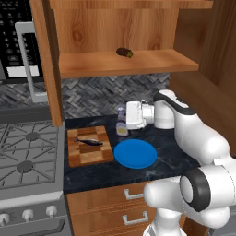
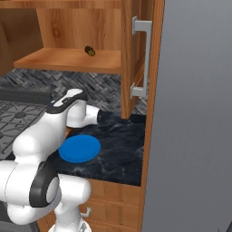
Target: Pick the fish from the plate and place it on the cutting board. Then pick the condiment bottle from the cabinet and place it next to the cutting board.
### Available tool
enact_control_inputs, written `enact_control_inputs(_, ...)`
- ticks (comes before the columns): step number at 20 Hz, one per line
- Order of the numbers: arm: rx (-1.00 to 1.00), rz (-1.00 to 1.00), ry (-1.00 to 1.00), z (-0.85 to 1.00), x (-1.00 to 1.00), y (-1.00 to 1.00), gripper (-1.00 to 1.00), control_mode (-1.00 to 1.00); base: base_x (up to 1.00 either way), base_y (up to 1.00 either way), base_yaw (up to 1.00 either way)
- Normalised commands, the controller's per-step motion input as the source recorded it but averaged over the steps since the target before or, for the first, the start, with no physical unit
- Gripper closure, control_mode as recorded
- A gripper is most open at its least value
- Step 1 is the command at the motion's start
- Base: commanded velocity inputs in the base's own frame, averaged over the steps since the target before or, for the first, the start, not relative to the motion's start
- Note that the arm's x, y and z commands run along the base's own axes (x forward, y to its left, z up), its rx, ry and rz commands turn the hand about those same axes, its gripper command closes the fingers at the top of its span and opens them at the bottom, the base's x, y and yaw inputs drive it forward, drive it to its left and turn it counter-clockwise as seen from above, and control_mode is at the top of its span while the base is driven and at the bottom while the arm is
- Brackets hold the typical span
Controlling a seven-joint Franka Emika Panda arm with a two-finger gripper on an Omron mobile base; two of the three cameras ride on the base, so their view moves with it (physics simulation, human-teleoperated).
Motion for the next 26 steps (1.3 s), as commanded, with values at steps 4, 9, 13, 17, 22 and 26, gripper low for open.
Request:
enact_control_inputs(4, -0.01, -0.15, -0.05, -0.25, 0.0, -0.18, 1.0, -1.0, 0.0, 0.0, 0.0)
enact_control_inputs(9, 0.0, -0.13, -0.08, -0.16, 0.13, -0.11, 1.0, -1.0, 0.0, 0.0, 0.0)
enact_control_inputs(13, 0.0, -0.05, -0.08, -0.05, 0.36, -0.02, 1.0, -1.0, 0.0, 0.0, 0.0)
enact_control_inputs(17, 0.0, -0.01, -0.02, 0.0, 0.41, -0.02, 1.0, -1.0, 0.0, 0.0, 0.0)
enact_control_inputs(22, 0.0, 0.0, 0.0, 0.0, 0.33, -0.04, 1.0, -1.0, 0.0, 0.0, 0.0)
enact_control_inputs(26, 0.0, 0.0, -0.01, -0.04, 0.17, -0.08, 1.0, -1.0, 0.0, 0.0, 0.0)
